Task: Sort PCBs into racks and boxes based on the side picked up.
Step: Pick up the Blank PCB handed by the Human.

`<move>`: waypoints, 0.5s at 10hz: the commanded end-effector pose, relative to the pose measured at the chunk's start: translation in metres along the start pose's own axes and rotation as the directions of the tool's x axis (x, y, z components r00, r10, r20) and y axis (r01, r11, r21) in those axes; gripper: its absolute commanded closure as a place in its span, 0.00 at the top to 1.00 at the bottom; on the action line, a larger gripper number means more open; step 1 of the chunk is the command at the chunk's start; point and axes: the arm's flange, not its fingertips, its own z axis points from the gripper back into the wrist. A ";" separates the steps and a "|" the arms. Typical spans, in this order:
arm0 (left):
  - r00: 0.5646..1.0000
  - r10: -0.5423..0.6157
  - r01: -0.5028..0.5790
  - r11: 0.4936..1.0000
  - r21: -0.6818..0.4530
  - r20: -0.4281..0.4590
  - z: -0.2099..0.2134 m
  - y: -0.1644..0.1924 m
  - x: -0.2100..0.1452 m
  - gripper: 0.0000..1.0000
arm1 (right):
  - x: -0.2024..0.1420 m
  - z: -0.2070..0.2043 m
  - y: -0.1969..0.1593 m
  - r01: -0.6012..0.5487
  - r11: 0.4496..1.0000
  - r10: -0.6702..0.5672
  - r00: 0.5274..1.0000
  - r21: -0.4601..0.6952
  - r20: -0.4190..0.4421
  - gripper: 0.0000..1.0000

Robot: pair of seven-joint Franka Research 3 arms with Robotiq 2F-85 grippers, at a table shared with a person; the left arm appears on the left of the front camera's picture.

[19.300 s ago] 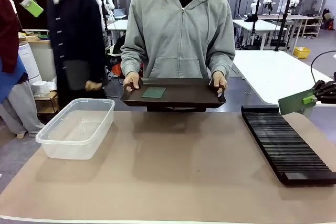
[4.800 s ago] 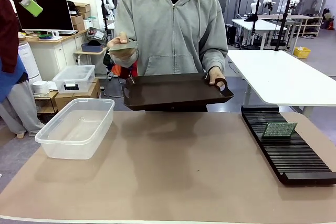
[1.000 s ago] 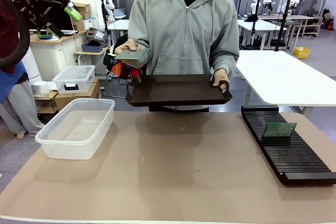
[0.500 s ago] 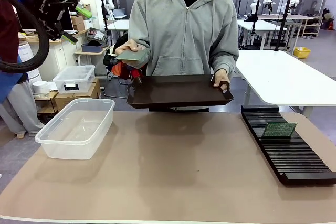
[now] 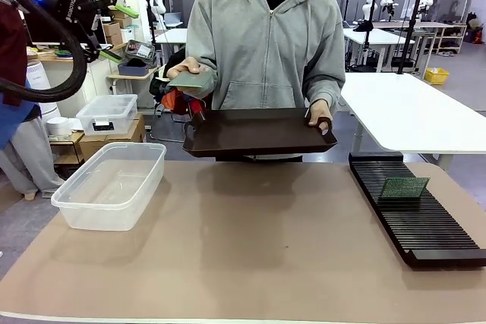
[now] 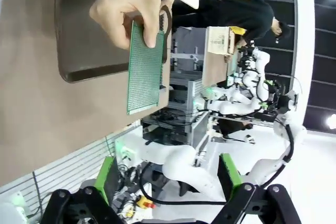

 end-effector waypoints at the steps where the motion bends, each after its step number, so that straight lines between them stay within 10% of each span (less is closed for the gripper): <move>1: 0.999 0.044 -0.045 0.997 -0.058 -0.023 -0.009 0.008 0.010 1.00 | 0.000 -0.001 0.001 -0.001 1.000 0.001 1.000 0.006 0.007 1.00; 5: 0.998 0.001 -0.011 0.989 -0.150 -0.066 -0.052 0.040 0.027 1.00 | 0.000 -0.001 0.001 -0.001 1.000 0.001 1.000 0.006 0.007 1.00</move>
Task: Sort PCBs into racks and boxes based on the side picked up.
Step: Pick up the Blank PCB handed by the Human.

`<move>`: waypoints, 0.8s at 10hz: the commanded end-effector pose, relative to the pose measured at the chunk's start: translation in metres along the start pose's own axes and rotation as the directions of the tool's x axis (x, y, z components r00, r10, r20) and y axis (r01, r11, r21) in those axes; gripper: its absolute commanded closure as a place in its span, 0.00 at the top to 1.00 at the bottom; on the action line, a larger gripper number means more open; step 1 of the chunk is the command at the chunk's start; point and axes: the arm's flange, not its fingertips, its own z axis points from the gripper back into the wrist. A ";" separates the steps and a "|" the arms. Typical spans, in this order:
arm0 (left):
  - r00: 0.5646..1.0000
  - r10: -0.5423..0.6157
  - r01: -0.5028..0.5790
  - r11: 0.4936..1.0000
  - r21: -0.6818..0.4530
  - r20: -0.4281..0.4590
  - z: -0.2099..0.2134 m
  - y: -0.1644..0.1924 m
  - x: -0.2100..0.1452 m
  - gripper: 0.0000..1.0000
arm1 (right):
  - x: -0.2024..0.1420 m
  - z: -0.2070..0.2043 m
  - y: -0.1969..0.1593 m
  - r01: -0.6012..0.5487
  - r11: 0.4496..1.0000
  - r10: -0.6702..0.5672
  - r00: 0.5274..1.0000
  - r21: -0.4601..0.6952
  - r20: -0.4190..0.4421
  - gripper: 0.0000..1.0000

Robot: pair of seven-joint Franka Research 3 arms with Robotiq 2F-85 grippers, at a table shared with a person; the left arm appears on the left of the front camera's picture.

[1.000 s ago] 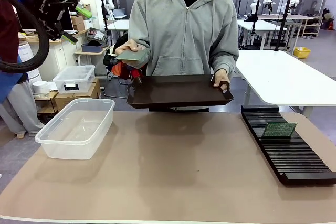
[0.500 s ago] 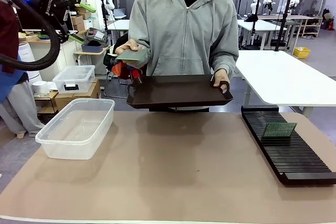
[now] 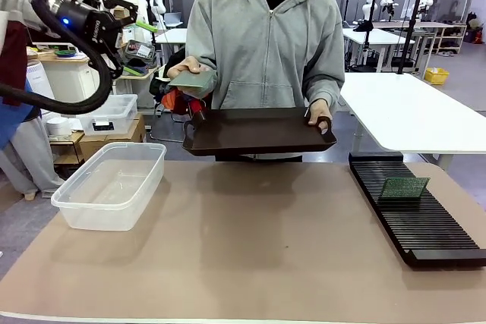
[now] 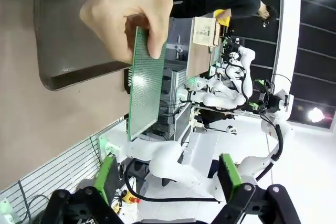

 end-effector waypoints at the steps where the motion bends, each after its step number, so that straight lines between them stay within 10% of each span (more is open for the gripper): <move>1: 0.998 -0.066 0.067 0.996 -0.065 0.013 -0.010 0.019 0.007 1.00 | 0.000 -0.001 0.001 -0.001 1.000 0.001 1.000 0.006 0.007 1.00; 8: 0.992 -0.126 0.126 0.985 -0.119 0.010 -0.059 0.038 0.036 1.00 | 0.000 -0.001 0.001 -0.001 1.000 0.001 1.000 0.006 0.007 1.00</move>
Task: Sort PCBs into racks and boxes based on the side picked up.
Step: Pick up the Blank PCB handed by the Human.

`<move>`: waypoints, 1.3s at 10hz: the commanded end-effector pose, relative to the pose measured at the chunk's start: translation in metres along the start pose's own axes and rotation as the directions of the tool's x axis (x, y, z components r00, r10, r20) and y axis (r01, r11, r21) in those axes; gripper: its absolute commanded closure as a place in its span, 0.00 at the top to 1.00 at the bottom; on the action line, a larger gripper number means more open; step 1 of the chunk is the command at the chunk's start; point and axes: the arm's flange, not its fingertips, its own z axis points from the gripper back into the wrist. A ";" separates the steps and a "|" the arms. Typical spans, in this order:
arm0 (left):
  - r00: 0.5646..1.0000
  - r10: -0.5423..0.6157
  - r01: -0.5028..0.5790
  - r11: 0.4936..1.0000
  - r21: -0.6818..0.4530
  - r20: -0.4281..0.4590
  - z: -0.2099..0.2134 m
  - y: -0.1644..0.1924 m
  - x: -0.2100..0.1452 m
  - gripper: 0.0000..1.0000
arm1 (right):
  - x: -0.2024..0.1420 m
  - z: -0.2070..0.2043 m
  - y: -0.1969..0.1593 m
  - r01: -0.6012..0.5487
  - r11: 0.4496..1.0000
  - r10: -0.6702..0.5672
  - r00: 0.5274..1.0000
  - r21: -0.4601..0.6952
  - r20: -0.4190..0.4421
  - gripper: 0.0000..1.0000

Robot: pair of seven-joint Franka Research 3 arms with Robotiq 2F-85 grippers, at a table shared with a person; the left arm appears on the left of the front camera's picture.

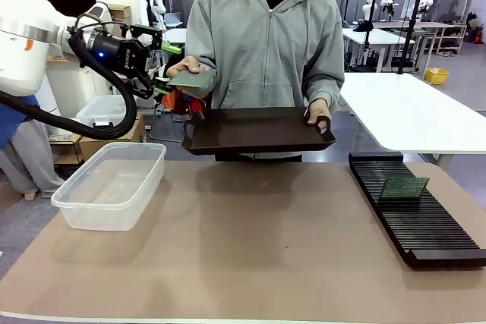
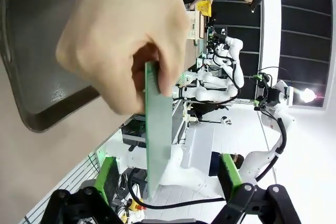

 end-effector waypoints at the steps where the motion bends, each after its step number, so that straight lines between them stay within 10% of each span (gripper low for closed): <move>1: 0.999 -0.040 0.041 0.999 -0.035 0.034 -0.010 0.005 0.009 1.00 | 0.000 -0.001 0.001 -0.001 1.000 0.001 1.000 0.006 0.007 1.00; 3: 0.998 -0.036 0.039 0.998 -0.054 0.044 -0.012 0.006 0.015 1.00 | 0.000 -0.001 0.001 -0.001 1.000 0.001 1.000 0.006 0.007 1.00; 4: 0.997 -0.062 0.064 0.996 -0.061 0.039 -0.013 0.005 0.017 0.40 | 0.000 -0.001 0.001 -0.001 1.000 0.001 1.000 0.006 0.007 1.00; 5: 0.997 -0.064 0.066 0.996 -0.065 0.033 -0.013 0.006 0.017 0.40 | 0.000 -0.001 0.001 -0.001 1.000 0.001 1.000 0.006 0.007 1.00; 6: 0.997 -0.068 0.071 0.995 -0.068 0.034 -0.013 0.007 0.017 0.00 | 0.000 -0.001 0.001 -0.001 1.000 0.001 1.000 0.006 0.007 1.00; 7: 0.997 -0.071 0.074 0.995 -0.074 0.035 -0.012 0.008 0.017 0.34 | 0.000 -0.001 0.001 -0.001 1.000 0.001 1.000 0.006 0.007 1.00; 8: 0.997 -0.069 0.072 0.994 -0.079 0.033 -0.011 0.009 0.016 0.00 | 0.000 -0.001 0.001 -0.001 1.000 0.001 1.000 0.006 0.007 1.00; 13: 0.998 -0.060 0.062 0.994 -0.084 0.027 -0.010 0.013 0.013 0.00 | 0.000 -0.001 0.001 -0.001 1.000 0.001 1.000 0.006 0.007 1.00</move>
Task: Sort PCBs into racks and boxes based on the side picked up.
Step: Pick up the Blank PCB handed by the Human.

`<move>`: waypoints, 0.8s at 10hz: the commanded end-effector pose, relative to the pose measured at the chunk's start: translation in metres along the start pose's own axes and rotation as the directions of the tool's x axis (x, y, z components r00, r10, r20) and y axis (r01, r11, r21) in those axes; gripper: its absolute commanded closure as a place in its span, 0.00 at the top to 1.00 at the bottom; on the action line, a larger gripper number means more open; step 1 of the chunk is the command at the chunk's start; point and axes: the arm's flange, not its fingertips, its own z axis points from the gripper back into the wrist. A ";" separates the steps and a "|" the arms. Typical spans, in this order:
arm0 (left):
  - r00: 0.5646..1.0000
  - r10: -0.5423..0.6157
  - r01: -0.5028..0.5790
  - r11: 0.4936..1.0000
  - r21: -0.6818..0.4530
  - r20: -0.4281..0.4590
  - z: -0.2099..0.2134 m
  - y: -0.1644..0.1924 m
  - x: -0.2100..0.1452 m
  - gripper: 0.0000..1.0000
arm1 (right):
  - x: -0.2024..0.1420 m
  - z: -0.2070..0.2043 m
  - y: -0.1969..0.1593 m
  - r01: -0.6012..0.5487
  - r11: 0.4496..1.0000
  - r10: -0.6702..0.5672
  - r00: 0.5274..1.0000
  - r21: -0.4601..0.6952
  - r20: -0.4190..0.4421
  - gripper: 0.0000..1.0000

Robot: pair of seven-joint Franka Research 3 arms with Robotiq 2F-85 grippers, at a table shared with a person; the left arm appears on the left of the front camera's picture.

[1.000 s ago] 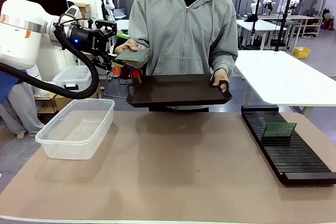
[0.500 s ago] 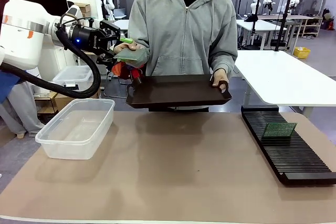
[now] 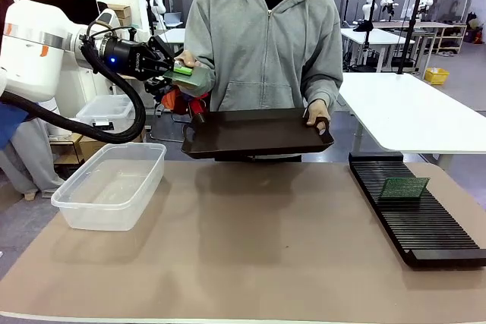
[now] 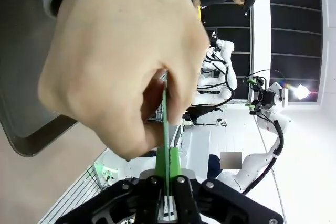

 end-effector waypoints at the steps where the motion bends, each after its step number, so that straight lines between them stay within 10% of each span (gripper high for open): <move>1: 1.000 -0.022 0.022 0.999 -0.041 0.003 0.003 0.004 -0.003 0.00 | 0.000 -0.001 0.001 -0.001 1.000 0.001 1.000 0.006 0.007 1.00; 8: 1.000 0.004 -0.004 1.000 -0.011 -0.006 0.002 0.001 -0.001 0.00 | 0.000 -0.001 0.001 -0.001 1.000 0.001 1.000 0.006 0.007 1.00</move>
